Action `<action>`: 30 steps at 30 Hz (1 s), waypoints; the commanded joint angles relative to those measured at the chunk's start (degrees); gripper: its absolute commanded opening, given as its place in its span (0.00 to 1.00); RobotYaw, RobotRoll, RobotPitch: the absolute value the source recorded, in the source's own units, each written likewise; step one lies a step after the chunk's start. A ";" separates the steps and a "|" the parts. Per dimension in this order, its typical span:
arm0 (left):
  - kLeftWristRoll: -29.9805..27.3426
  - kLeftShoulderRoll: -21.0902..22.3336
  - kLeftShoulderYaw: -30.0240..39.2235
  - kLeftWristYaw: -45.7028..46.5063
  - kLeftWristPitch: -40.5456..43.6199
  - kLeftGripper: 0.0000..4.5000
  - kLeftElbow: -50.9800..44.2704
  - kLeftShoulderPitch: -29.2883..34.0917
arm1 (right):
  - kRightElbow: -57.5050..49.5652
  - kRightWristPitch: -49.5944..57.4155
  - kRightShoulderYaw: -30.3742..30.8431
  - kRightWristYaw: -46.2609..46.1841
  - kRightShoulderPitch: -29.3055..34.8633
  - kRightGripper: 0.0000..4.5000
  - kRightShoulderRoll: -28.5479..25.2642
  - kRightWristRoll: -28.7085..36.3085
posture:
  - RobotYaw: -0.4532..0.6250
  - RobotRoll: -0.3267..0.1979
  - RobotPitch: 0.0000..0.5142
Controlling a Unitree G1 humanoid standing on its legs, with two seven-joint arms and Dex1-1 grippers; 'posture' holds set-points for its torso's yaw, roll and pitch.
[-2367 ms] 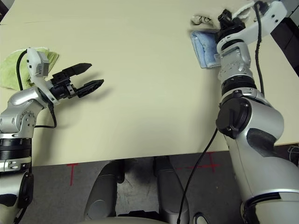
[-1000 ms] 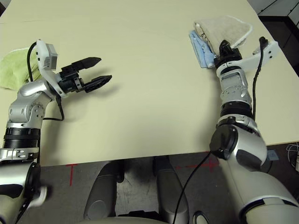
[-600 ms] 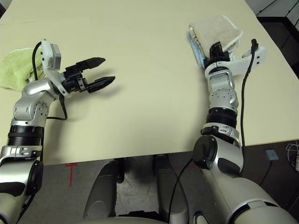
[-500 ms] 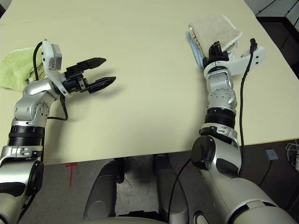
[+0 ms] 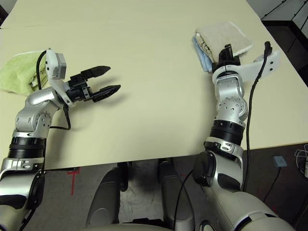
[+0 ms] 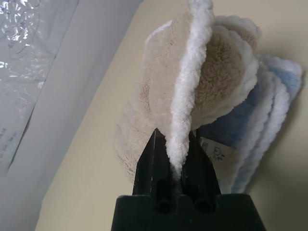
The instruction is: Fold the towel and set it aside.
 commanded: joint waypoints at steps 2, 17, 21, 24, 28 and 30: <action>-0.39 0.76 -0.11 -2.20 -0.46 1.00 0.26 0.41 | 0.79 -0.60 0.21 0.32 1.11 0.00 -0.61 0.01 | 0.39 0.62 0.46; -0.20 1.43 -0.38 -4.05 0.58 1.00 -0.39 0.56 | 4.06 1.93 1.74 -1.00 -0.17 0.88 1.01 1.33 | 0.40 0.62 0.47; -0.29 1.46 -0.30 -3.89 0.89 1.00 -0.72 0.55 | 1.83 5.13 2.16 -1.53 0.55 0.99 0.54 2.52 | 0.40 0.62 0.47; -0.22 1.28 -0.38 -3.80 0.84 1.00 -0.66 0.53 | -3.59 11.07 2.76 -4.15 2.49 0.99 -0.72 4.15 | 0.38 0.62 0.46; -0.27 1.12 -0.40 -3.92 0.74 1.00 -0.25 0.30 | -15.42 26.11 4.29 -13.02 6.85 0.99 -4.80 8.34 | 0.38 0.62 0.45; -0.36 1.10 -0.34 -3.94 0.85 1.00 0.06 0.08 | -21.19 32.52 4.38 -16.73 8.79 0.99 -6.76 11.81 | 0.36 0.62 0.45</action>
